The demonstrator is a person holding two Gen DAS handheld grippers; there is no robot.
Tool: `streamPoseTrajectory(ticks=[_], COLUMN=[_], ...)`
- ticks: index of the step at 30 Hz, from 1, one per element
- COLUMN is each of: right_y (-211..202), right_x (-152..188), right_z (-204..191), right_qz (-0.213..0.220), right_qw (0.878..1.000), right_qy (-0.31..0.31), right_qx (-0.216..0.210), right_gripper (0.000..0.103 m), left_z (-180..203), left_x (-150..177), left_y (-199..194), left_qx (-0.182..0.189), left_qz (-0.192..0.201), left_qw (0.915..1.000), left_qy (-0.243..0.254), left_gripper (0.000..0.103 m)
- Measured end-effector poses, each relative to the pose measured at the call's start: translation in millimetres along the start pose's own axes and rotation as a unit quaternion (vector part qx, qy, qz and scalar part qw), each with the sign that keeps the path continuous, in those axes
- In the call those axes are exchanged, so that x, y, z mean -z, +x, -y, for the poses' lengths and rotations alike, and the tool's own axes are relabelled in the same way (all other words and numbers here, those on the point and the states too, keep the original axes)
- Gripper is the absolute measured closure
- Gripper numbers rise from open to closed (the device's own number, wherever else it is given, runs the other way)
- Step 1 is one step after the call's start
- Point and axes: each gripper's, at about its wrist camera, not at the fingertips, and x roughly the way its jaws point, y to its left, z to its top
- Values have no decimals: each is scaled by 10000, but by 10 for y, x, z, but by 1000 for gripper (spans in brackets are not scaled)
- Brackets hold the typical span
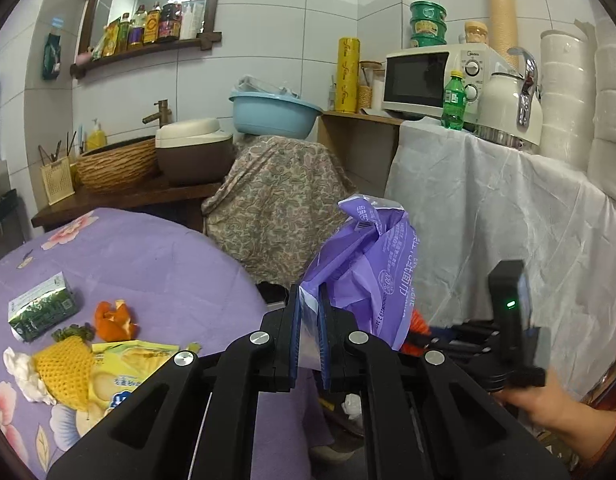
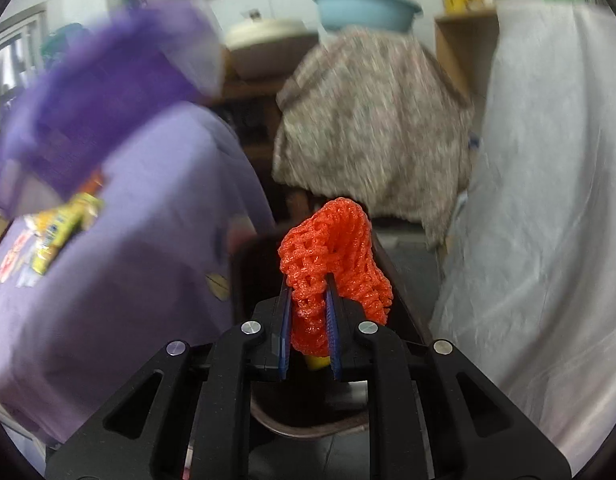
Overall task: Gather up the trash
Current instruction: 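Carry the orange net over the bin and open the right tool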
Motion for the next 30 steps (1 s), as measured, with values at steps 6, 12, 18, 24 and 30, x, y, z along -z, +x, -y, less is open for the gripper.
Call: streamPoseTrajectory(ticks=[6,12,18,24,30], right_y=[570,1093,1462,1610,1589], right_x=[184,326,363,399,398], right_z=[134,43,-10,-22,-18], right_qz=[-660,-1277,-1718,-2071,-1928], right_qw=[9977,9918,9850,9778,9801], right_qy=[158,16,-108,-240,-306], right_qx=[-20,-44,101,219,350], right_gripper=[87,87,87,74,47], left_z=[204,343,351,391,410], left_x=[65,105,163,194,244], left_y=[177,292,385,461,568], left_qx=[164,229,342,386,455], left_qz=[-173,-305,-456,-531,-655], left_qw=[9997,9991,9982,9976,9967], left_qy=[63,209,177,208,118], left_gripper=[94,94,94,94,94])
